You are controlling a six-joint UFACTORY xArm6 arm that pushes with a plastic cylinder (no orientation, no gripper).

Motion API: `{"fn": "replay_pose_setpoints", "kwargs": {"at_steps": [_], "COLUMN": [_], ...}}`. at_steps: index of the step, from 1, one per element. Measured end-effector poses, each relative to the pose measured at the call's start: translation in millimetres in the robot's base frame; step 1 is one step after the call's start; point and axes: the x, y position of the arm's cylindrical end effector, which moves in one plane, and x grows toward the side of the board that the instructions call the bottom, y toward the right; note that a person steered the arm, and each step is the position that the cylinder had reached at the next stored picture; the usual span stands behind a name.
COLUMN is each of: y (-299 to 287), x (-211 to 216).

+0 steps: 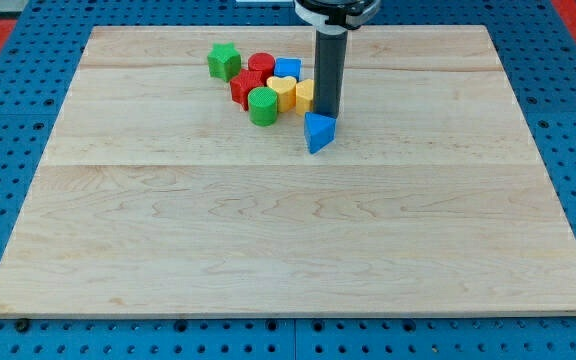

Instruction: Place the blue triangle below the yellow hexagon

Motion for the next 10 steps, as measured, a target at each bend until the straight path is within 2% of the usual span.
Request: {"fn": "replay_pose_setpoints", "kwargs": {"at_steps": [2,3,4,5,6,9,10], "y": [1.5,19.0,108.0,104.9,37.4,-50.0,-55.6], "x": [-12.3,10.8,27.2,76.3,88.8,50.0,39.5]}}
